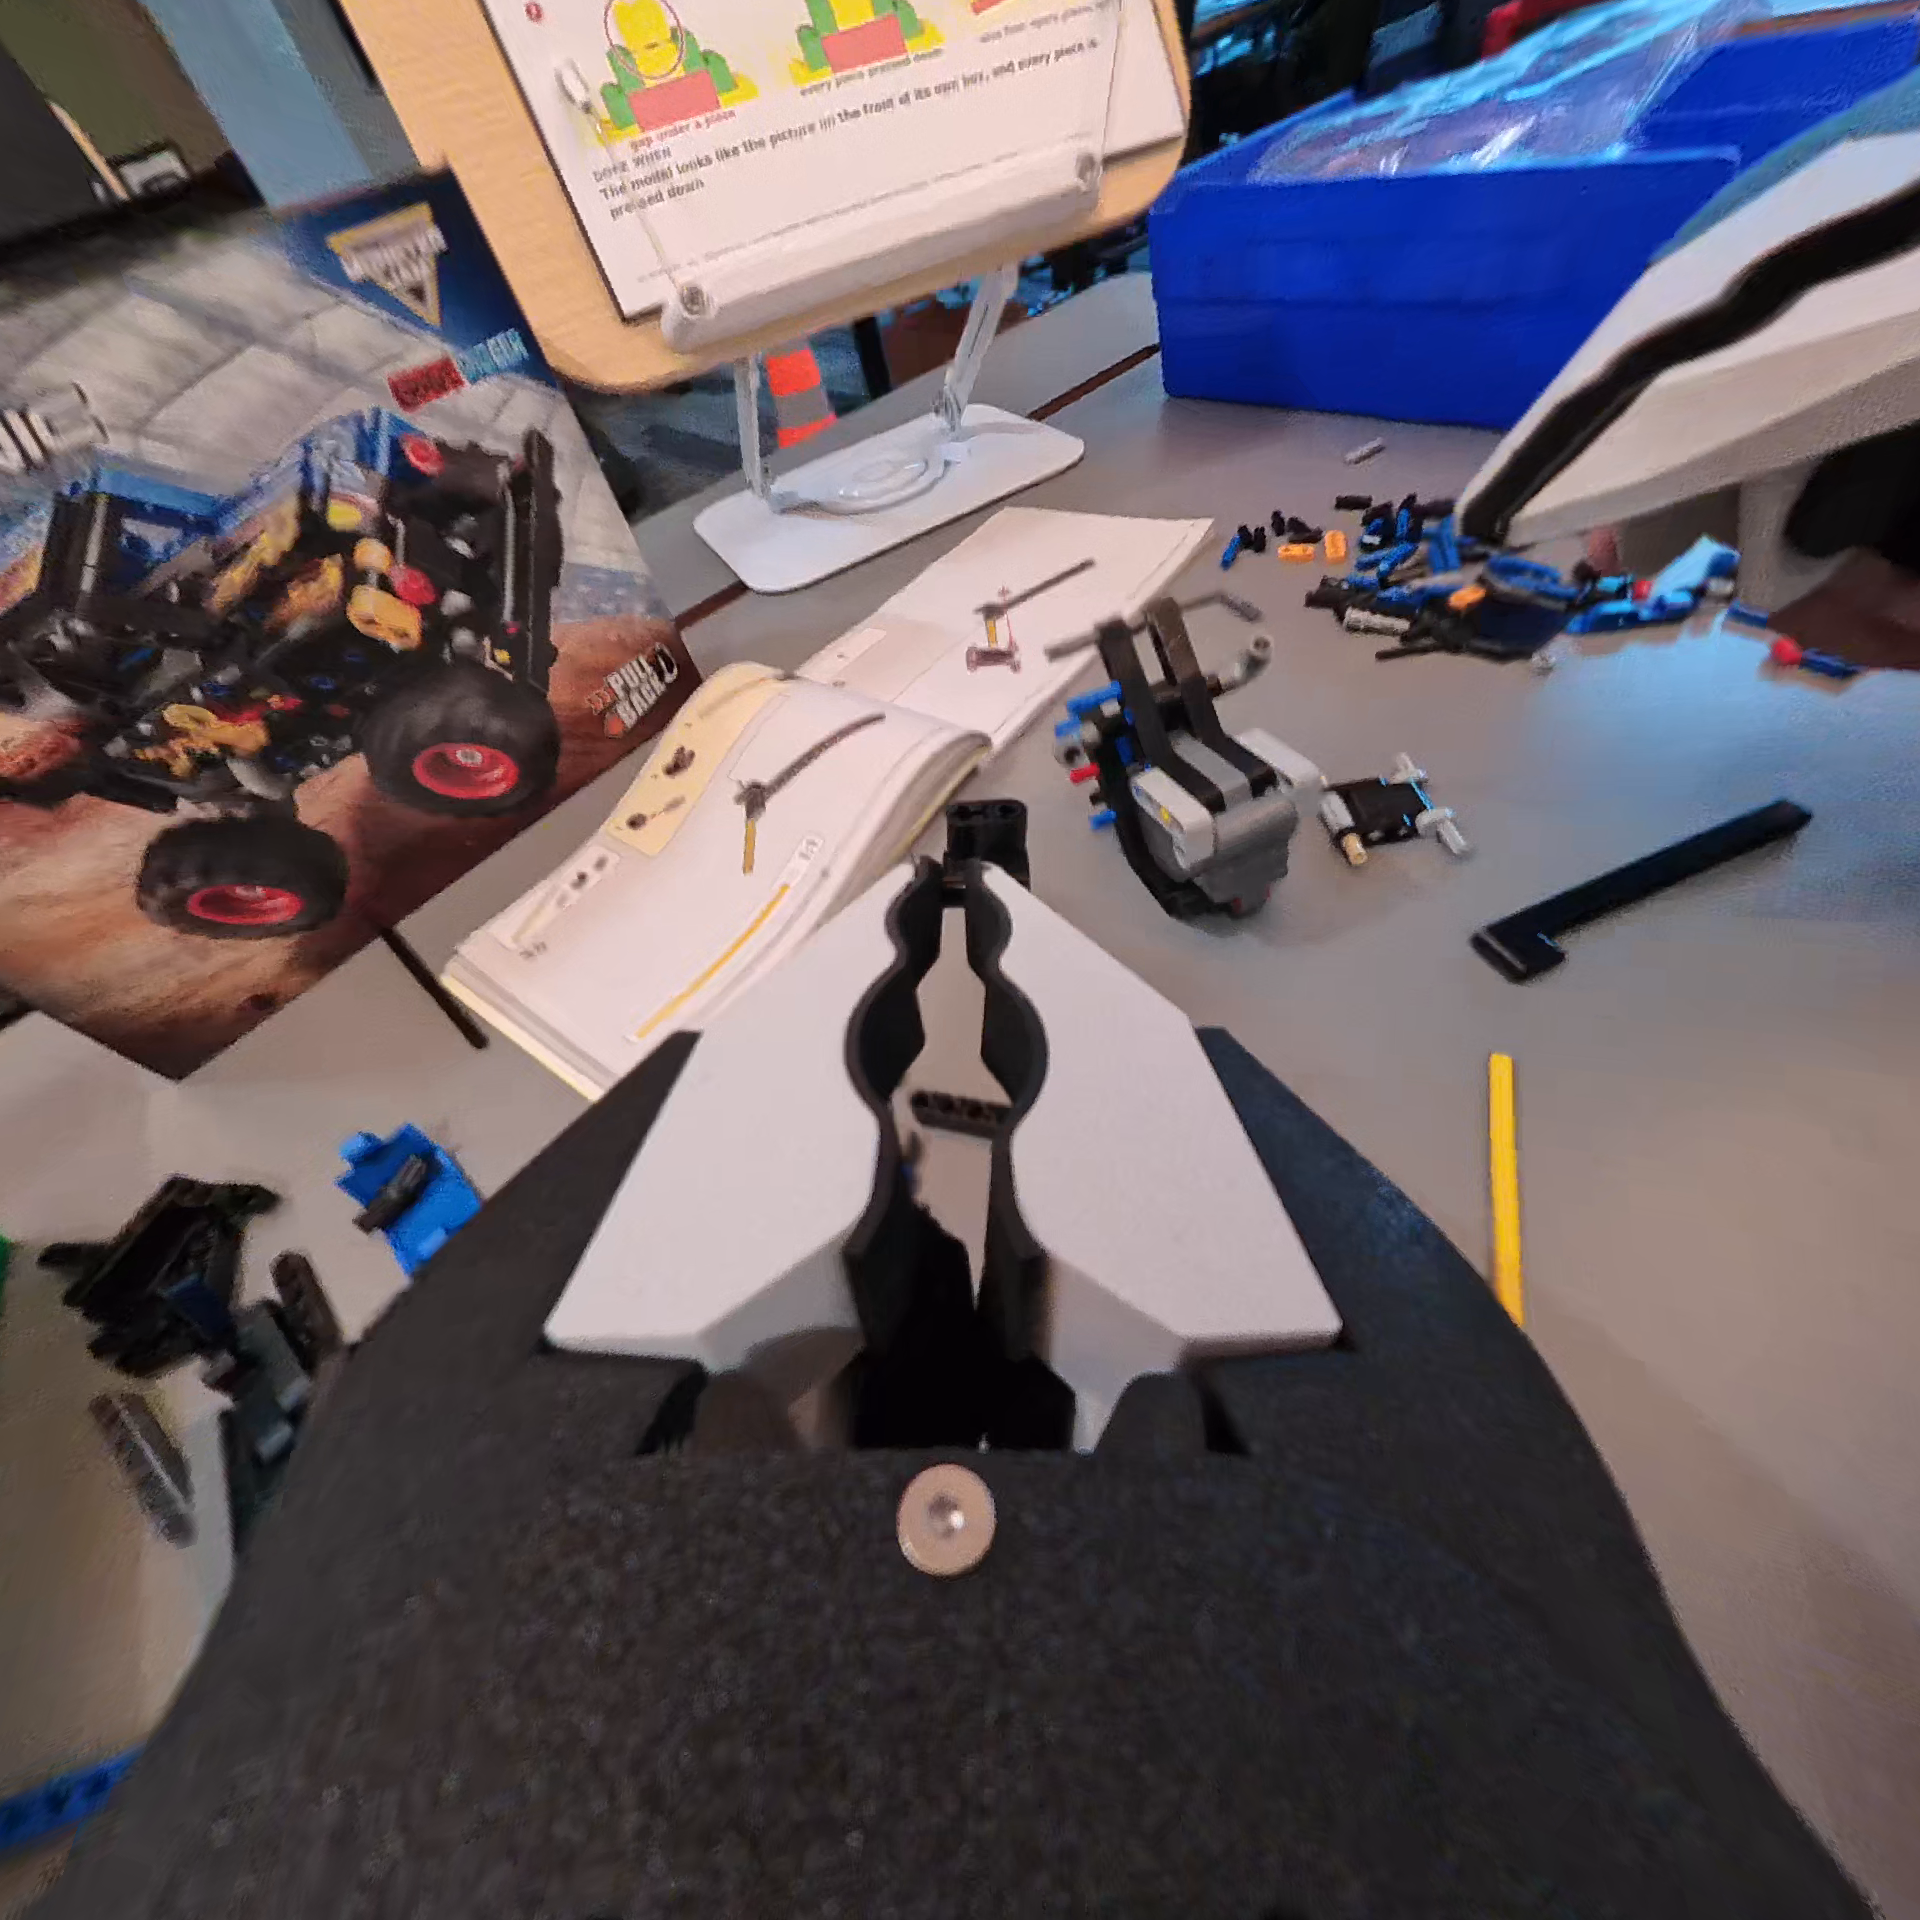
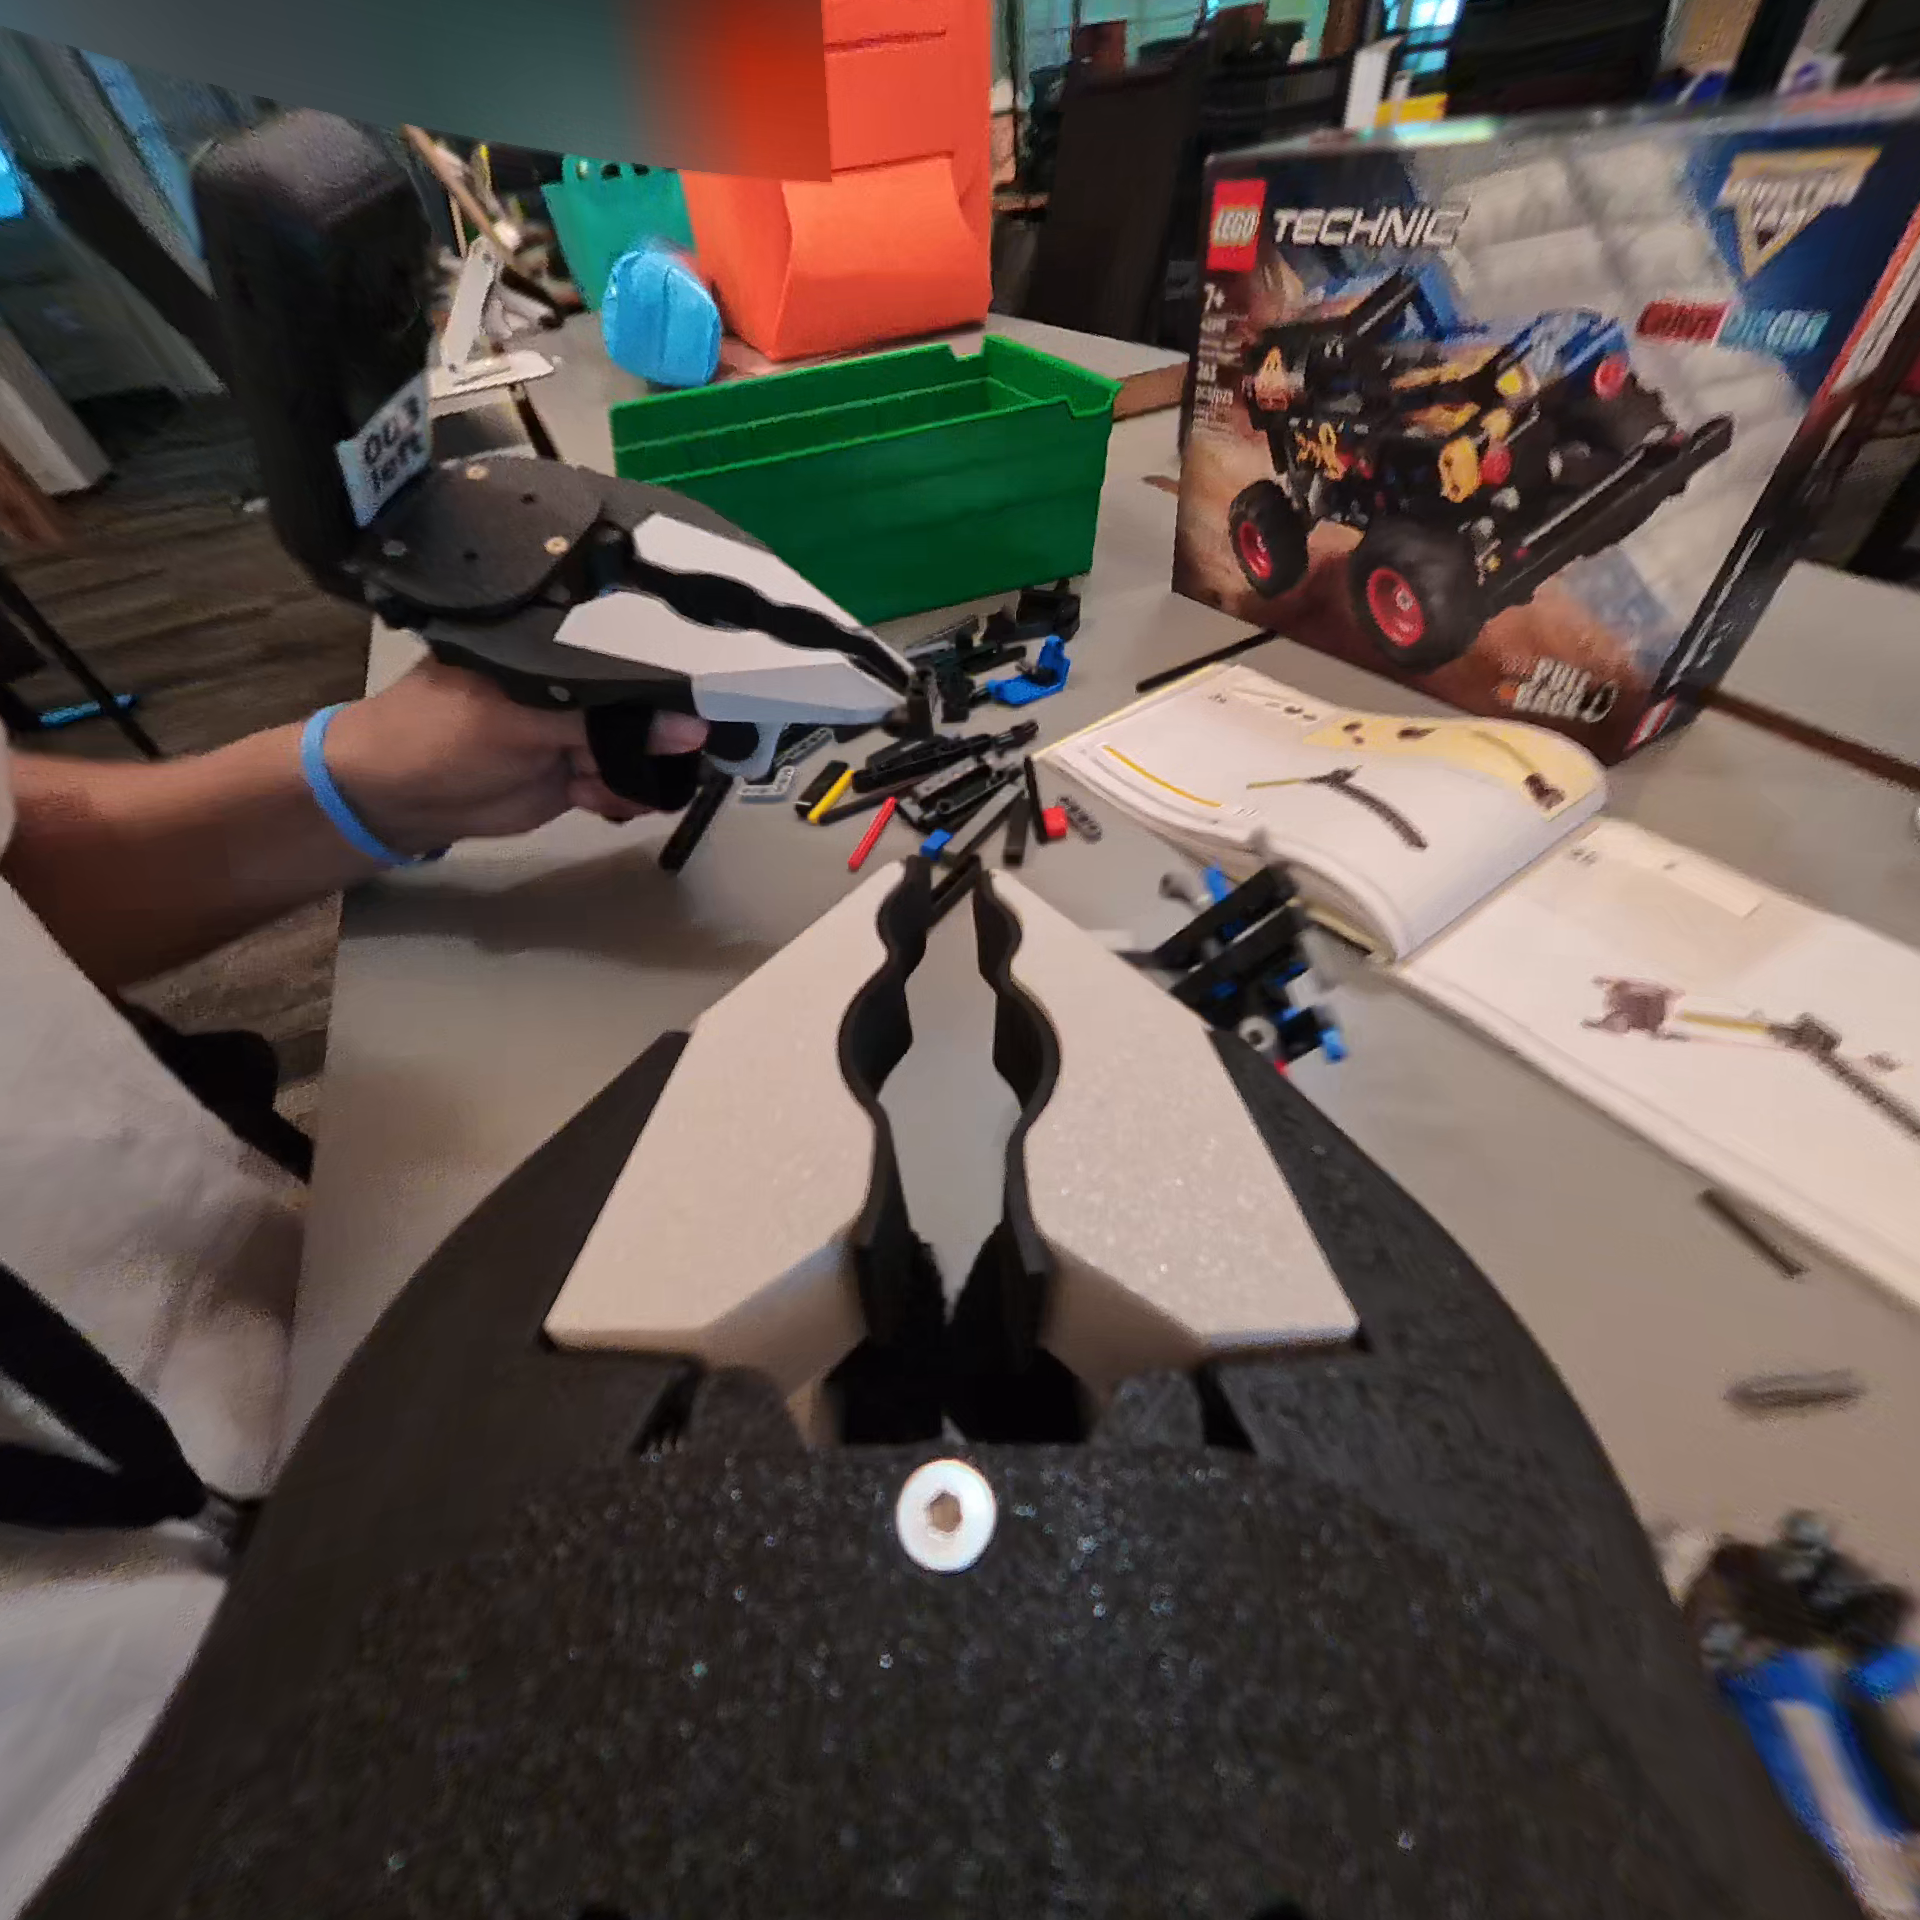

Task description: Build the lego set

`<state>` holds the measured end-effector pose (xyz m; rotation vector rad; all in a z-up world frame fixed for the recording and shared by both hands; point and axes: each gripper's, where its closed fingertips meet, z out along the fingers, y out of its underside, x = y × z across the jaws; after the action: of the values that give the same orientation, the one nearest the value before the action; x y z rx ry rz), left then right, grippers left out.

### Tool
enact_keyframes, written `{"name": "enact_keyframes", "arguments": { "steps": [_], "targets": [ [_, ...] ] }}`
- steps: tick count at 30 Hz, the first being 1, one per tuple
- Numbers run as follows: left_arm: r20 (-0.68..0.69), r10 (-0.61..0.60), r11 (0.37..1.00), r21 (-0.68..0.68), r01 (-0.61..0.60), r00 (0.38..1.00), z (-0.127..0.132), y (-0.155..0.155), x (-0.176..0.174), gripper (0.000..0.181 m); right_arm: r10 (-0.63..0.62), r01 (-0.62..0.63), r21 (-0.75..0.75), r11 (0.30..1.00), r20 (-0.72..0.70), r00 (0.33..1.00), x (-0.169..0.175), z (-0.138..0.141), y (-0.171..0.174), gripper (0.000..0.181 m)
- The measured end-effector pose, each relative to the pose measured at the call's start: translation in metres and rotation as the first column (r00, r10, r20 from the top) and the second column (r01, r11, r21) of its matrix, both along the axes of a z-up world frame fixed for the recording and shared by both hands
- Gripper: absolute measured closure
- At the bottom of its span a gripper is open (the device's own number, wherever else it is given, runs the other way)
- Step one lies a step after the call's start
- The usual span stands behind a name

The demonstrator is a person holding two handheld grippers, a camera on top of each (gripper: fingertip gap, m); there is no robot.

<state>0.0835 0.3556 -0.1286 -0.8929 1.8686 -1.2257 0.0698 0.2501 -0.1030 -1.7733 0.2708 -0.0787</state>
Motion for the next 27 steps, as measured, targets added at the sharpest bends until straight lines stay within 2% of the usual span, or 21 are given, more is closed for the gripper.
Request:
{"name": "enact_keyframes", "arguments": {
  "steps": [2, 5, 7, 10, 13, 16, 22, 27],
  "targets": [
    [0.021, -0.037, 0.999, 0.014, 0.037, 0.999, 0.015, 0.003, 0.014, 0.179, 0.024, -0.021, -0.066, 0.998, 0.038, 0.999, 0.018, 0.010, -0.007, 0.173],
    [0.050, -0.090, 0.996, 0.016, 0.090, 0.995, 0.027, 0.001, 0.039, 0.179, 0.029, -0.013, -0.154, 0.988, 0.100, 0.995, 0.056, 0.010, -0.013, 0.173],
    [0.046, -0.119, 0.993, 0.004, 0.119, 0.992, 0.023, -0.006, 0.055, 0.179, 0.005, 0.013, -0.195, 0.981, 0.094, 0.996, 0.081, -0.002, -0.017, 0.172],
    [0.037, -0.119, 0.993, 0.014, 0.118, 0.992, 0.008, -0.011, 0.069, 0.179, -0.054, 0.057, -0.140, 0.988, 0.019, 0.998, 0.104, -0.016, -0.023, 0.168],
    [0.041, -0.116, 0.990, 0.079, 0.113, 0.992, -0.009, -0.005, 0.069, 0.179, -0.107, 0.103, -0.105, 0.989, -0.040, 0.993, 0.112, -0.030, -0.037, 0.168],
    [0.008, -0.124, 0.987, 0.104, 0.123, 0.992, -0.024, 0.001, 0.066, 0.180, -0.149, 0.144, -0.100, 0.985, -0.040, 0.988, 0.122, -0.035, -0.047, 0.168],
    [0.063, -0.144, 0.985, 0.107, 0.137, 0.988, -0.006, 0.003, 0.054, 0.180, -0.140, 0.135, -0.065, 0.989, -0.088, 0.986, 0.122, -0.035, -0.048, 0.169],
    [0.106, -0.158, 0.980, 0.142, 0.142, 0.982, 0.000, 0.004, 0.049, 0.180, -0.153, 0.150, -0.090, 0.985, -0.032, 0.988, 0.123, -0.037, -0.048, 0.169]
  ]
}}
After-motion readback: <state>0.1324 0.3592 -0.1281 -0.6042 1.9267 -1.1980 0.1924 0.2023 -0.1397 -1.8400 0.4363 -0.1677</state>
